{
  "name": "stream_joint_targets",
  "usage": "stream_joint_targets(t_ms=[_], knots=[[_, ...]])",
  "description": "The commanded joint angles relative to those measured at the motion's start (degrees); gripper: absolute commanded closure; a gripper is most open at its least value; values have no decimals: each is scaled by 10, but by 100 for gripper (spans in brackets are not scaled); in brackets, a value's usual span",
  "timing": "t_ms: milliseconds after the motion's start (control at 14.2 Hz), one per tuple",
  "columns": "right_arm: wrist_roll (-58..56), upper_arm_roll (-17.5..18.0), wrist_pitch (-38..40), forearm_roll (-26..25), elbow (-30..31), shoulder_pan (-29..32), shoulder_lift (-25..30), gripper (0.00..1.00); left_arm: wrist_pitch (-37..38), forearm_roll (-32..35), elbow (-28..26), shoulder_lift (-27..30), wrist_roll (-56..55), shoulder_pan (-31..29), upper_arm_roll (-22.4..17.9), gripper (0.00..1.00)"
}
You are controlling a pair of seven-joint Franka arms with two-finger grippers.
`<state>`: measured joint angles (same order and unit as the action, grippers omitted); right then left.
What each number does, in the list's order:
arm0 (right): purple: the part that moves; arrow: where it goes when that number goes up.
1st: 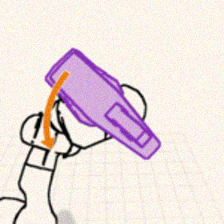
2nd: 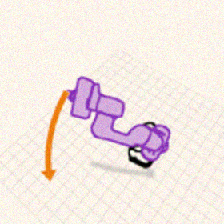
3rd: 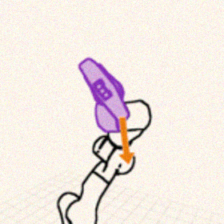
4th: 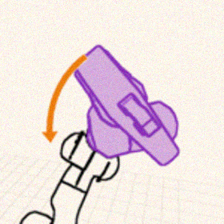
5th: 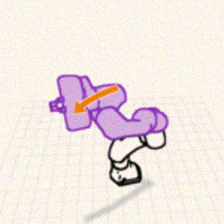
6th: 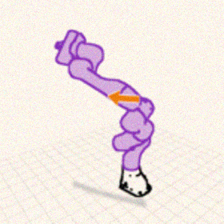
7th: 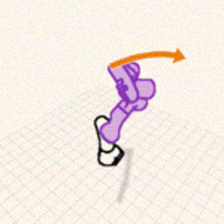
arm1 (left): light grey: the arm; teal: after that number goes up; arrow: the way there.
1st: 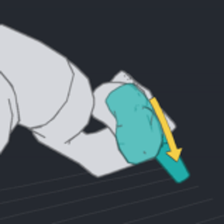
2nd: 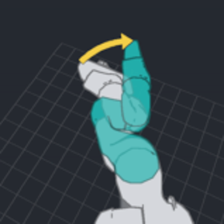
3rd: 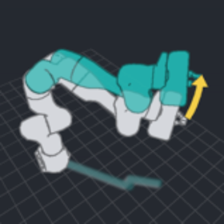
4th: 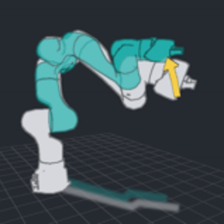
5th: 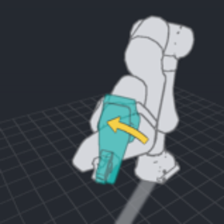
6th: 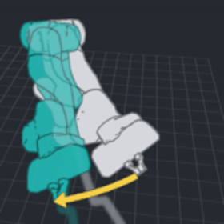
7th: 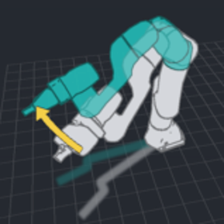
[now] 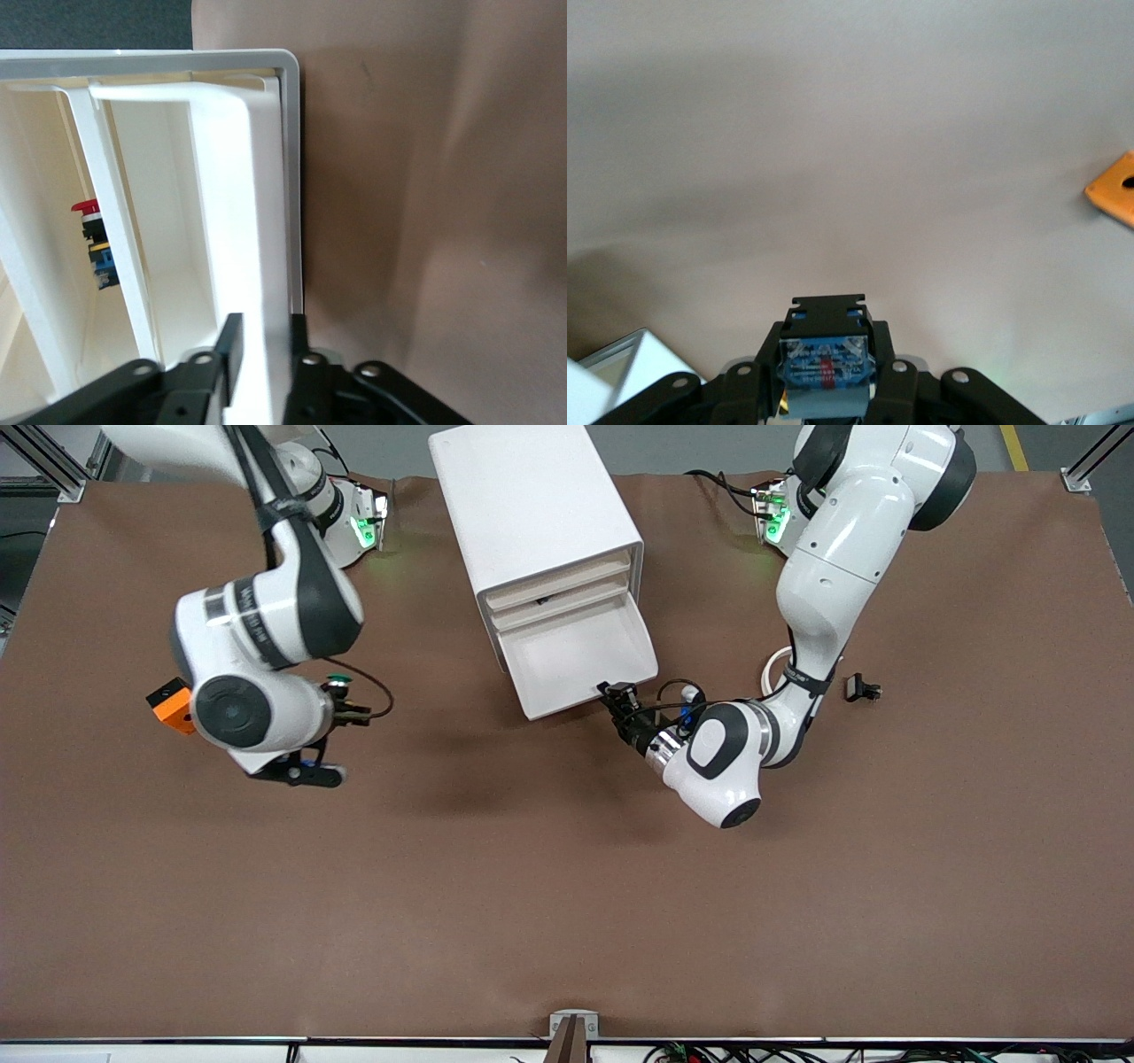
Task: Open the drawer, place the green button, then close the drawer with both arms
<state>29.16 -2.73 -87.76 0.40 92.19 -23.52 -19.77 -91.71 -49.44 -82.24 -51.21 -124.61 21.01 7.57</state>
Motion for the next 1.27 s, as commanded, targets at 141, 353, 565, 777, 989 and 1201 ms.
stream_joint_targets(t_ms=[141,353,565,777,989,1201], knots=[[228,-5,8,9,-9,-112,15,84,12,4,44,7,5,-5,-12,0],[344,-5,-1,51,-20,-154,11,84,14,53,67,27,6,-9,-16,0],[464,-5,-51,96,-25,-170,7,83,14,107,94,40,6,-21,-24,0],[562,-5,-105,147,-25,-173,1,83,13,150,125,56,7,-28,-42,0],[646,-5,-162,170,-21,-194,-12,86,7,169,133,74,23,-27,-87,0],[717,-6,-186,170,-19,-220,-30,86,1,215,134,109,193,-28,-118,0]])
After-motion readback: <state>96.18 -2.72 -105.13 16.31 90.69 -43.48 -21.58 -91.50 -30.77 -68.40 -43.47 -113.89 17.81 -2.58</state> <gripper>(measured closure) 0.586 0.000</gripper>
